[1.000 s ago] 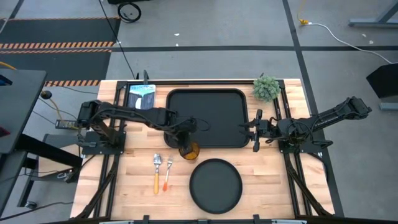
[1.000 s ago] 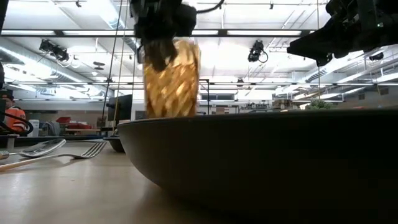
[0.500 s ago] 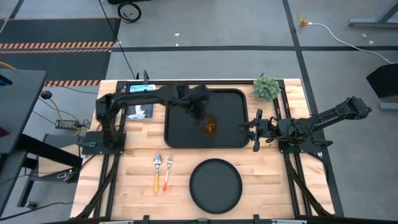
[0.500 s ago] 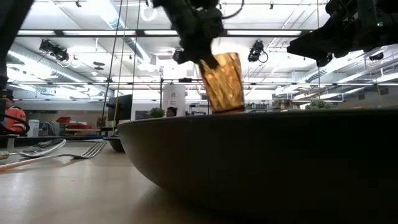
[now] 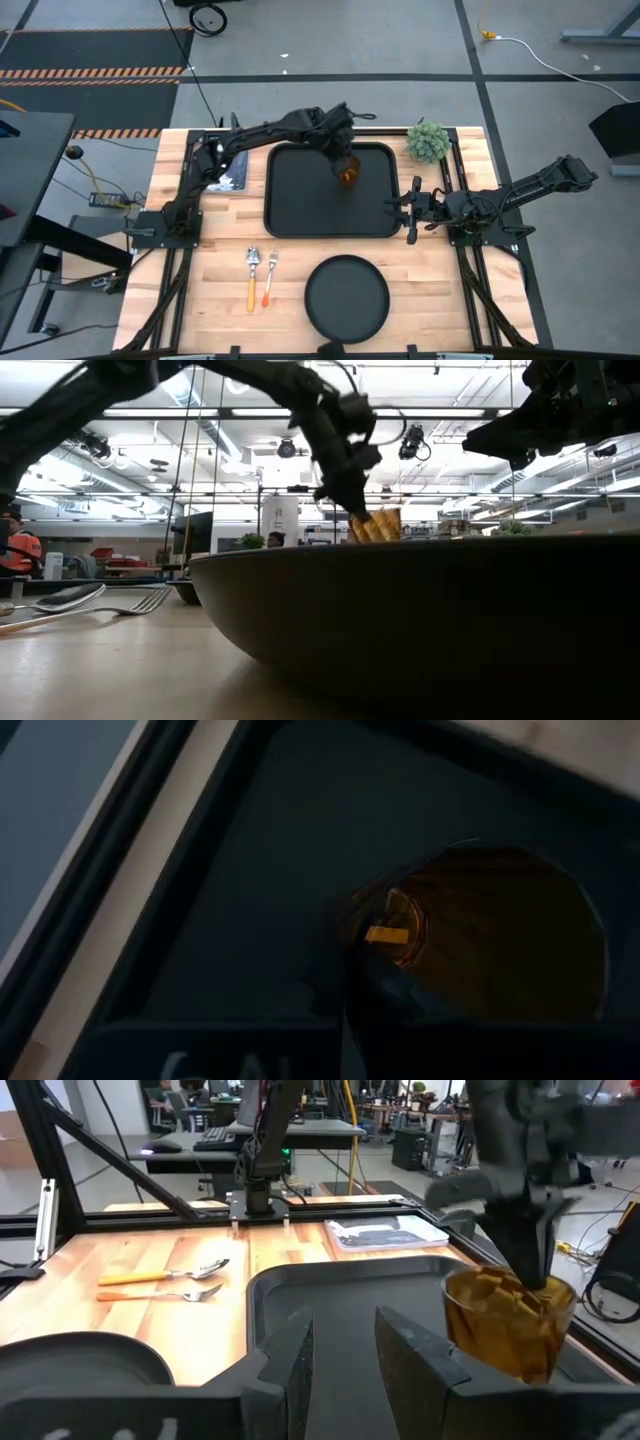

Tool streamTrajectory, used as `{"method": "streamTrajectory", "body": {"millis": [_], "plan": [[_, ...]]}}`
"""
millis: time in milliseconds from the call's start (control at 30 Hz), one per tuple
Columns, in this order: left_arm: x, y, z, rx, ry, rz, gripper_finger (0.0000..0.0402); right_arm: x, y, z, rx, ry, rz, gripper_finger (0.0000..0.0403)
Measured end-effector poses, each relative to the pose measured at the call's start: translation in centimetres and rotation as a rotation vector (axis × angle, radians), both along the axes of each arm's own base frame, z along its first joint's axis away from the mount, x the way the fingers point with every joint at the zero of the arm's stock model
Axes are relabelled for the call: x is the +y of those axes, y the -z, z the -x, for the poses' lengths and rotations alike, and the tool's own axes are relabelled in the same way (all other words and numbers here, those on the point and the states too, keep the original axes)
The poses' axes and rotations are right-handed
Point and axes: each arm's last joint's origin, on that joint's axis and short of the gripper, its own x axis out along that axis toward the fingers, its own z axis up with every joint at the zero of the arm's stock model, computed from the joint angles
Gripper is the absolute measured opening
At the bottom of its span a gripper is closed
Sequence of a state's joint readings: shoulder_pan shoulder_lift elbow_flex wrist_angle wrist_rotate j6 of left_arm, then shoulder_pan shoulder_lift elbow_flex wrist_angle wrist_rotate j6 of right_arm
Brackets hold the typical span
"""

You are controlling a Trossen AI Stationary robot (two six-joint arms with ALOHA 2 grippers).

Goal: Pick and place plate/cup/fork/spoon on tray
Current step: Put the brown glass on the black serving tray

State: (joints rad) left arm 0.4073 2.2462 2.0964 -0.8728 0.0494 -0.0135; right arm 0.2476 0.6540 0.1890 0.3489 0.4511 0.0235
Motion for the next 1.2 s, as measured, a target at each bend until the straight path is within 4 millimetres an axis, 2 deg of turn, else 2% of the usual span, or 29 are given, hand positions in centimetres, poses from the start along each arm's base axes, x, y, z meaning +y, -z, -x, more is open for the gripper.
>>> {"method": "streamTrajectory", "body": {"millis": [200, 500, 733, 900, 1033, 1200], "plan": [[1.5, 1.2, 0.1, 0.009, -0.028, 0.001, 0.0025, 0.0, 0.0, 0.0, -0.003, 0.001, -0.008, 0.0116], [1.2, 0.8, -0.6, -0.045, 0.01, -0.041, 0.0092, 0.0, -0.2, 0.0, -0.018, 0.001, -0.012, 0.0116], [0.7, -2.2, 0.5, -0.067, 0.071, -0.106, 0.0111, 0.0, -0.1, 0.0, -0.019, 0.001, -0.018, 0.0116], [0.0, -3.2, 2.1, 0.033, 0.124, -0.094, 0.0111, 0.0, -0.1, 0.0, -0.021, 0.002, -0.03, 0.0116], [-0.5, -2.4, 3.3, 0.161, 0.14, -0.031, 0.0111, 0.0, -0.2, 0.0, -0.025, 0.002, -0.031, 0.0116], [-1.6, 0.9, 3.1, 0.222, 0.16, 0.001, 0.0111, 0.0, -0.3, 0.0, -0.039, 0.002, -0.034, 0.0116]]}}
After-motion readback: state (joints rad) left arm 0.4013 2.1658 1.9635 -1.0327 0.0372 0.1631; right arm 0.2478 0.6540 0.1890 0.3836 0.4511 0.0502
